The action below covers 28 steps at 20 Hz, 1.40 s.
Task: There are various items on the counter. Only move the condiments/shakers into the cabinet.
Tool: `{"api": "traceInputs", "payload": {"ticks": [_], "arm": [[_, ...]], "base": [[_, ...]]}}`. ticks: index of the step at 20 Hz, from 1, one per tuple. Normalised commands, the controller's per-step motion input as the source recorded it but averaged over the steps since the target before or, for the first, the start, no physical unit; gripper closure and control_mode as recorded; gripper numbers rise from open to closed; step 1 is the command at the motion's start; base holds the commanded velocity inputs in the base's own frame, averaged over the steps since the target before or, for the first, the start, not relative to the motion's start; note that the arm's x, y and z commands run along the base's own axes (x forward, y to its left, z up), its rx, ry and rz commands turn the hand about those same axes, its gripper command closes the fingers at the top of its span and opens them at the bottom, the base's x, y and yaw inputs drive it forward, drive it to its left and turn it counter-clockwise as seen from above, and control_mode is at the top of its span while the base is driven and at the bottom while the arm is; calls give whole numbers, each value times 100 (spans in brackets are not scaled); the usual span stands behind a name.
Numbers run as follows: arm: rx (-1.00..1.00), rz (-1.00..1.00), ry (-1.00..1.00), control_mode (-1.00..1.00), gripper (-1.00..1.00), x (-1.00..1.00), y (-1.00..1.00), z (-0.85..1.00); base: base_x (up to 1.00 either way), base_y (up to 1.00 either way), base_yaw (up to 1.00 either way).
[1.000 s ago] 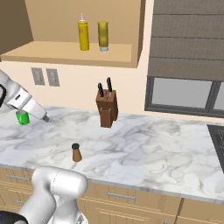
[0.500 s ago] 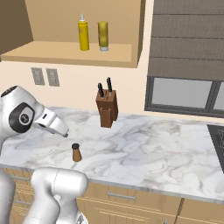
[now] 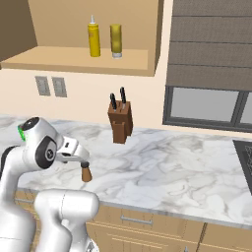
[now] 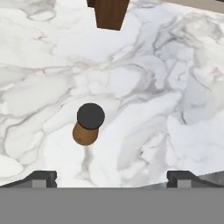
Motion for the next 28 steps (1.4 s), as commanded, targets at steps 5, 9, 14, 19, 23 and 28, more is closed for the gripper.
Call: {"api": "traceInputs", "payload": {"ticks": [5, 9, 14, 19, 23, 28], "arm": [[3, 20, 5, -100, -100, 18, 0, -44], [3, 16, 0, -100, -100, 9, 0, -21], [3, 9, 1, -100, -100, 17, -1, -24], [4, 5, 5, -100, -100, 24, -3, -33], [3, 0, 8, -100, -100, 0, -22, -44], [4, 0, 12, -100, -100, 10, -7, -38]], "base": [[0, 0, 0], [0, 0, 0], [0, 0, 0], [0, 0, 0], [0, 0, 0], [0, 0, 0]]}}
